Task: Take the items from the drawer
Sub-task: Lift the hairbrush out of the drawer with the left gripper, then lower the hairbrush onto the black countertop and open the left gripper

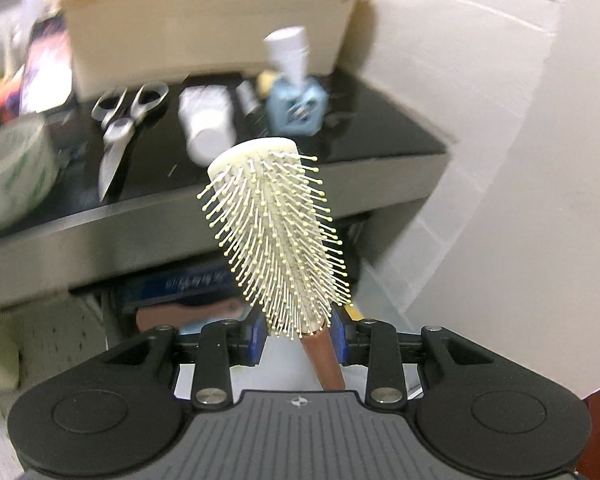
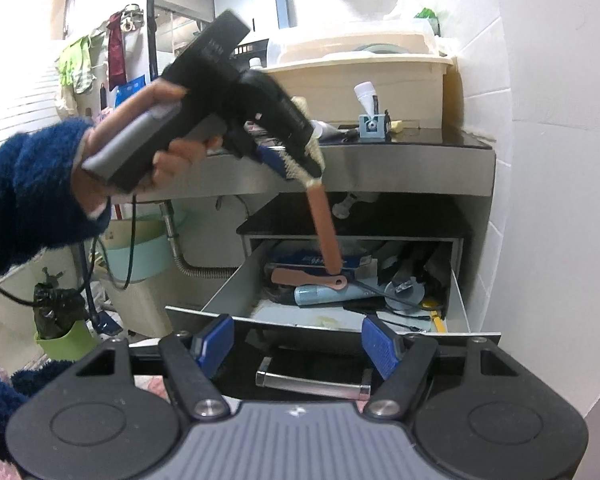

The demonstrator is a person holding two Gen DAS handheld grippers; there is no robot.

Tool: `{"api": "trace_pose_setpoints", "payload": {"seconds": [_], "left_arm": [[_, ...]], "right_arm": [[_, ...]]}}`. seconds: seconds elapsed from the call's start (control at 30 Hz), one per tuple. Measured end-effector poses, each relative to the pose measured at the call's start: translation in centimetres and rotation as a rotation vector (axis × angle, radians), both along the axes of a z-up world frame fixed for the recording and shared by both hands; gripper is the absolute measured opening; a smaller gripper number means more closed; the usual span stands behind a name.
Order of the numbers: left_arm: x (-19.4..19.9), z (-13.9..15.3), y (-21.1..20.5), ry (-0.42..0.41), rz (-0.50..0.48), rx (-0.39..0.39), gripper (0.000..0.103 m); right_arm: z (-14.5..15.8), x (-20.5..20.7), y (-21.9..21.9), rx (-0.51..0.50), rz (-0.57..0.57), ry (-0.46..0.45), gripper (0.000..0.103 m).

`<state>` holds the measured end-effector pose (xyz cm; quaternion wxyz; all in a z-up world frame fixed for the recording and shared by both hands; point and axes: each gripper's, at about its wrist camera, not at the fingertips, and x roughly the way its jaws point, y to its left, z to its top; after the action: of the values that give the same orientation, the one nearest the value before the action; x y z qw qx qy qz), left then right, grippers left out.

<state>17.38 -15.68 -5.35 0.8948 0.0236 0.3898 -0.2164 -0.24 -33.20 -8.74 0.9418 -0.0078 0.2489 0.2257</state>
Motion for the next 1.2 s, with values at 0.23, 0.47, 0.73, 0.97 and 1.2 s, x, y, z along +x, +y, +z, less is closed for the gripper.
{"api": "trace_pose_setpoints", "payload": {"seconds": [0.23, 0.47, 0.73, 0.97, 1.2], "left_arm": [[2.7, 5.2, -5.5, -0.005, -0.093, 0.023, 0.032], [7.3, 9.3, -11.9, 0.004, -0.135, 0.104, 0.032], [15.2, 11.9, -16.6, 0.149, -0.084, 0.161, 0.032], [20.7, 10.1, -18.7, 0.261, -0.029, 0.228, 0.032], [23.7, 6.9, -19.6, 0.325, 0.04, 0.277, 0.035]], "right_arm": [[0.5, -0.7, -0.9, 0.015, -0.023, -0.026, 0.071], [0.5, -1.2, -2.0, 0.038, -0.055, -0.043, 0.071], [0.1, -0.9, -2.6, 0.069, -0.077, -0.034, 0.071], [-0.2, -0.7, -3.2, 0.096, -0.096, -0.026, 0.071], [-0.5, -0.4, -3.8, 0.123, -0.115, -0.017, 0.071]]}}
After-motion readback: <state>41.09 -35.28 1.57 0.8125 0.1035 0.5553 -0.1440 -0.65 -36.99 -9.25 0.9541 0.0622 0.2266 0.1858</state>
